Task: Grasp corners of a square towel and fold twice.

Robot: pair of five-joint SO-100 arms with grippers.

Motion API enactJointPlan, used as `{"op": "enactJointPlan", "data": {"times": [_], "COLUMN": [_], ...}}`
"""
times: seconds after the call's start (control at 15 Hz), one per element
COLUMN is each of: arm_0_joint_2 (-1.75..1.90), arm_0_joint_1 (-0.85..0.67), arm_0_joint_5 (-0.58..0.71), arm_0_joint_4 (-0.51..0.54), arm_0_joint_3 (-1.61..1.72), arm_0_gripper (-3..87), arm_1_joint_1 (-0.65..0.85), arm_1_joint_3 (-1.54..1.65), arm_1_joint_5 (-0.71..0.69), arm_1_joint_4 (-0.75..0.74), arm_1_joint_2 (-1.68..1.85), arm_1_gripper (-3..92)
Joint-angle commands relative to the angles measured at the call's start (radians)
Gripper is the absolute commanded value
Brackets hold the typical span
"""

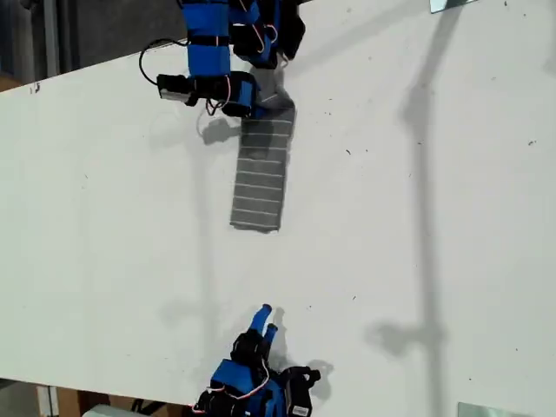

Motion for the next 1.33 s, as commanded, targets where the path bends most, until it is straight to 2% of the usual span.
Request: {"op": "enactJointPlan", "data": {"times": [0.0, 0.13, 0.27, 0.4, 0.47, 0.67, 0.8, 1.0, 1.13, 1.27], "arm_0_joint_2": [0.285, 0.517, 0.701, 0.703, 0.703, 0.703, 0.703, 0.703, 0.703, 0.703], "arm_0_joint_1": [0.031, 0.041, 0.048, 0.055, 0.040, 0.015, 0.005, -0.009, -0.015, -0.017], "arm_0_joint_5": [-0.063, -0.104, -0.140, -0.140, -0.124, -0.112, -0.104, -0.098, -0.095, -0.098], "arm_0_joint_4": [0.020, 0.112, 0.229, 0.190, 0.178, 0.169, 0.150, 0.118, 0.117, 0.123], "arm_0_joint_3": [0.132, 0.229, 0.291, 0.316, 0.333, 0.371, 0.411, 0.453, 0.457, 0.460], "arm_0_gripper": [21.0, 20.9, 20.9, 20.9, 20.9, 20.9, 20.9, 20.9, 20.9, 20.9], "arm_1_joint_1": [-0.054, -0.104, -0.193, -0.247, -0.238, -0.126, -0.066, -0.058, -0.058, -0.064], "arm_1_joint_3": [-0.008, 0.011, 0.014, -0.015, -0.049, -0.140, -0.216, -0.433, -0.577, -0.824], "arm_1_joint_5": [0.061, 0.123, 0.261, 0.341, 0.321, 0.081, -0.127, -0.396, -0.462, -0.486], "arm_1_joint_4": [0.018, 0.069, 0.094, 0.147, 0.166, 0.069, -0.072, -0.272, -0.344, -0.313], "arm_1_joint_2": [0.083, 0.252, 0.336, 0.437, 0.439, 0.364, 0.291, 0.103, -0.100, -0.405], "arm_1_gripper": [-0.1, -0.1, -0.1, -0.1, -0.1, -0.1, -0.1, -0.1, -0.1, -0.1]}}
